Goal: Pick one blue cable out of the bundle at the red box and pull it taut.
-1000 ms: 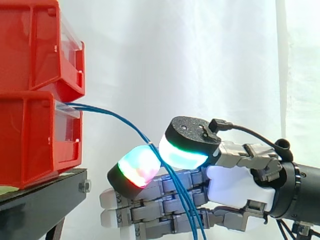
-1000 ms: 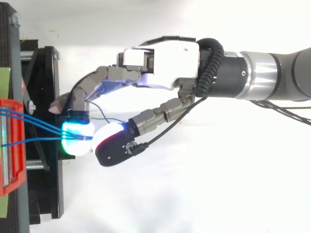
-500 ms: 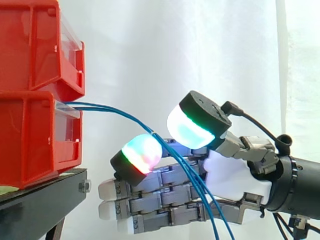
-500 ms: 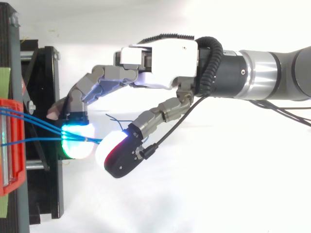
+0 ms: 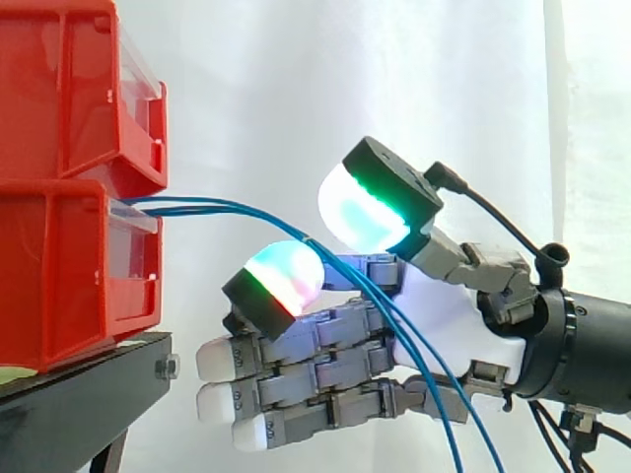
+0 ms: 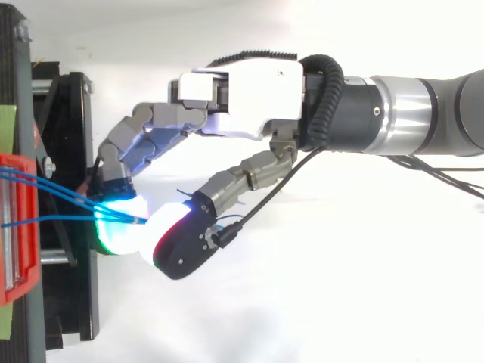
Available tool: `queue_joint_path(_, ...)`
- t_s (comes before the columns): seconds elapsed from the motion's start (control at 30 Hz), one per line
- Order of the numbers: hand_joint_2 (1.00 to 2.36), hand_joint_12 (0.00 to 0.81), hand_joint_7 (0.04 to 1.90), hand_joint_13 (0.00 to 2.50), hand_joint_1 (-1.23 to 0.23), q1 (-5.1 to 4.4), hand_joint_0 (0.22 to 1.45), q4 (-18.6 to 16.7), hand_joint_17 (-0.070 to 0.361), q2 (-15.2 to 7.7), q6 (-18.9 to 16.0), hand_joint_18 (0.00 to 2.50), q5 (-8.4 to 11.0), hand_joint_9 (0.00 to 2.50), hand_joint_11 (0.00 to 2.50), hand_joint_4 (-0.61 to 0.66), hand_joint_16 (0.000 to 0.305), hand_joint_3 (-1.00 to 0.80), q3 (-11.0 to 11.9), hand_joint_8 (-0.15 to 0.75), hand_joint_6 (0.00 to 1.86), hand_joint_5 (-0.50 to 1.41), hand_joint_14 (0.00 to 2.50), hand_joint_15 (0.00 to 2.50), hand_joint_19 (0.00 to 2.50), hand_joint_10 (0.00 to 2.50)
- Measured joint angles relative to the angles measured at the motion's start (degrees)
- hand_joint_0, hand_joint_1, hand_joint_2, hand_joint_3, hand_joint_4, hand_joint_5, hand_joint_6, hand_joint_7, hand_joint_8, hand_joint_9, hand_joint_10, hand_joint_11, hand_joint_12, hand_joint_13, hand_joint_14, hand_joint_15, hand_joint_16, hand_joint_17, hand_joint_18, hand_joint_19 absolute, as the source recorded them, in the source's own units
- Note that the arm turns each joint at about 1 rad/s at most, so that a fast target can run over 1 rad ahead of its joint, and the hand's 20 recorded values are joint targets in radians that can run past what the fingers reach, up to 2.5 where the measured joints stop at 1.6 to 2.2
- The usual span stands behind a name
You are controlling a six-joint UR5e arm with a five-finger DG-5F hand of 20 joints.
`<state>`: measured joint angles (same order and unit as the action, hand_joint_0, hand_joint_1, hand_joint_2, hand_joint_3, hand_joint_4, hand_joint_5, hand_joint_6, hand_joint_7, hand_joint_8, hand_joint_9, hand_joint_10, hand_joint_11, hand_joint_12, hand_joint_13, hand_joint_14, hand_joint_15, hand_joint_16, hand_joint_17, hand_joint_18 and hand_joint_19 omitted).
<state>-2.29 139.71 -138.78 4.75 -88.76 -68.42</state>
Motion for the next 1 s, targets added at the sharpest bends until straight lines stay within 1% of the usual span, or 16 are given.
queue_joint_path(0.03, 1.0, 0.411, 0.94, 0.62, -0.57, 0.0, 0.51, 0.1, 0.138, 0.0, 0.0, 0.49, 0.0, 0.8, 0.08, 0.15, 0.061, -0.5, 0.0, 0.402, 0.79, -0.06, 0.01, 0.16, 0.21, 0.0)
queue_joint_path(0.13, 1.0, 0.396, 1.0, 0.63, -0.55, -0.01, 0.56, 0.3, 0.13, 0.0, 0.0, 0.47, -0.01, 0.82, 0.07, 0.13, 0.058, -0.47, 0.2, 0.393, 0.76, -0.05, 0.01, 0.17, 0.23, 0.0)
queue_joint_path(0.2, 1.01, 0.394, 1.02, 0.63, -0.57, -0.01, 0.57, 0.4, 0.129, 0.0, 0.0, 0.48, -0.01, 0.83, 0.08, 0.13, 0.057, -0.43, 0.2, 0.39, 0.76, -0.05, 0.0, 0.17, 0.24, 0.0)
queue_joint_path(0.23, 1.01, 0.393, 1.03, 0.63, -0.63, -0.01, 0.58, 0.4, 0.128, 0.0, 0.0, 0.49, -0.01, 0.83, 0.1, 0.12, 0.057, -0.4, 0.2, 0.394, 0.77, -0.06, 0.01, 0.18, 0.25, 0.0)
queue_joint_path(0.27, 1.01, 0.393, 0.99, 0.64, -0.66, -0.01, 0.58, 0.4, 0.127, 0.0, 0.0, 0.5, -0.01, 0.82, 0.1, 0.13, 0.056, -0.37, 0.2, 0.392, 0.79, -0.07, 0.01, 0.18, 0.25, 0.0)
queue_joint_path(0.37, 1.01, 0.395, 0.99, 0.64, -0.75, -0.01, 0.58, 0.5, 0.126, 0.0, 0.0, 0.52, -0.01, 0.81, 0.14, 0.13, 0.056, -0.32, 0.2, 0.396, 0.82, -0.08, 0.01, 0.19, 0.24, 0.0)
queue_joint_path(0.63, 1.02, 0.393, 0.98, 0.67, -0.82, -0.04, 0.6, 0.5, 0.124, 0.0, -0.1, 0.55, -0.01, 0.83, 0.18, 0.16, 0.055, -0.22, 0.2, 0.393, 0.85, -0.08, 0.01, 0.2, 0.24, 0.0)
queue_joint_path(0.8, 1.02, 0.393, 0.98, 0.68, -0.84, -0.02, 0.61, 0.5, 0.124, 0.0, -0.1, 0.57, -0.01, 0.85, 0.24, 0.18, 0.055, -0.23, 0.2, 0.39, 0.86, -0.09, 0.01, 0.21, 0.24, 0.0)
queue_joint_path(0.93, 1.02, 0.391, 0.97, 0.7, -0.85, -0.01, 0.62, 0.5, 0.123, 0.0, -0.1, 0.58, -0.01, 0.95, 0.45, 0.19, 0.055, -0.25, 0.2, 0.4, 0.86, -0.09, 0.01, 0.23, 0.25, 0.01)
queue_joint_path(1.0, 1.02, 0.394, 0.97, 0.75, -0.84, -0.02, 0.62, 0.5, 0.123, 0.0, -0.1, 0.58, -0.01, 1.05, 0.62, 0.18, 0.055, -0.26, 0.2, 0.413, 0.86, -0.09, 0.01, 0.27, 0.25, 0.01)
